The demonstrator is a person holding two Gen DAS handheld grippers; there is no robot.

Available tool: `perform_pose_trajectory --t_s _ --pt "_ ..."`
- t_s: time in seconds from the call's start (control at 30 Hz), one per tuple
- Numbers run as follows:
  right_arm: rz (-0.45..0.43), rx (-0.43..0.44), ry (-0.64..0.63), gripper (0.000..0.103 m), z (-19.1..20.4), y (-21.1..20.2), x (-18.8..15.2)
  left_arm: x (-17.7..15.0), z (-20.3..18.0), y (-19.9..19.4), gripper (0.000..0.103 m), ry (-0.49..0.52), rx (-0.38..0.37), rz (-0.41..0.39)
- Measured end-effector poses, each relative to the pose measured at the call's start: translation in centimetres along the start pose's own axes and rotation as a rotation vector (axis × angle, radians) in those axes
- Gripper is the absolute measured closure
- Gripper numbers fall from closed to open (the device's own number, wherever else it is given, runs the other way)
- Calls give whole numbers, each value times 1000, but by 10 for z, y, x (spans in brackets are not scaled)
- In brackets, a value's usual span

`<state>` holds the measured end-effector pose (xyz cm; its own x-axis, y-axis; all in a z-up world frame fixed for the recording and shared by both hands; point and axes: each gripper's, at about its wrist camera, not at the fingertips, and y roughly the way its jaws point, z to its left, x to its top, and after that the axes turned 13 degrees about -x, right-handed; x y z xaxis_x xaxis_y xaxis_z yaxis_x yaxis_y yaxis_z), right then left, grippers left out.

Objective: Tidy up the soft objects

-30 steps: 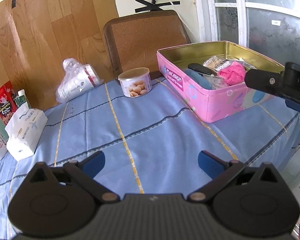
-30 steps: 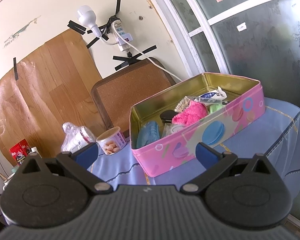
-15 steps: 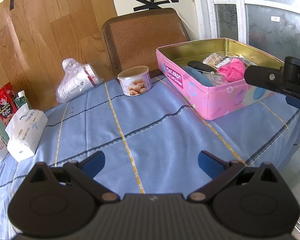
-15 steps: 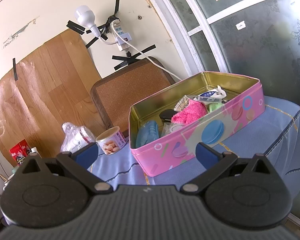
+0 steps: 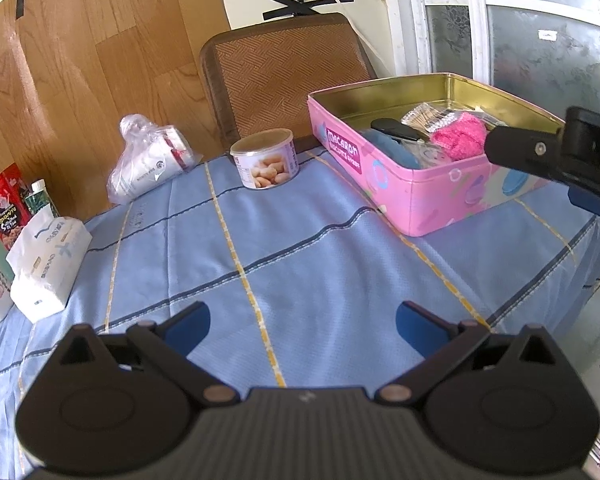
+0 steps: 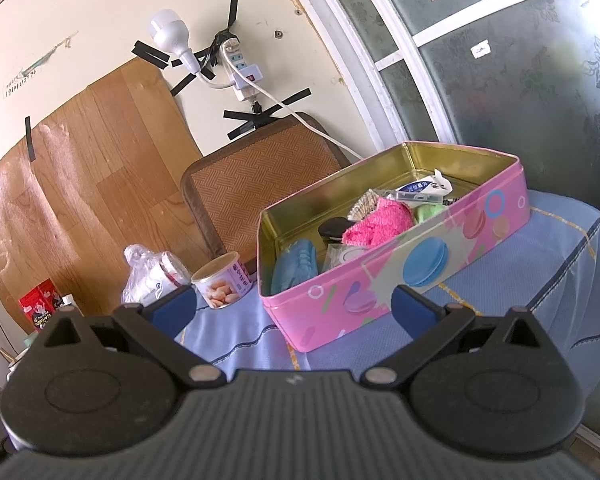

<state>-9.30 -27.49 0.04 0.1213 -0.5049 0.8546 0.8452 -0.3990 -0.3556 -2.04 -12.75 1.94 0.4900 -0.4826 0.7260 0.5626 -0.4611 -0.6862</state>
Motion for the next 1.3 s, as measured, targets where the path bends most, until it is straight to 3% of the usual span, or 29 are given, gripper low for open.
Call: perform_pose_trajectory --t_s 1.3 --pt "3 -2 4 0 0 1 -2 2 -1 2 0 1 -13 39"
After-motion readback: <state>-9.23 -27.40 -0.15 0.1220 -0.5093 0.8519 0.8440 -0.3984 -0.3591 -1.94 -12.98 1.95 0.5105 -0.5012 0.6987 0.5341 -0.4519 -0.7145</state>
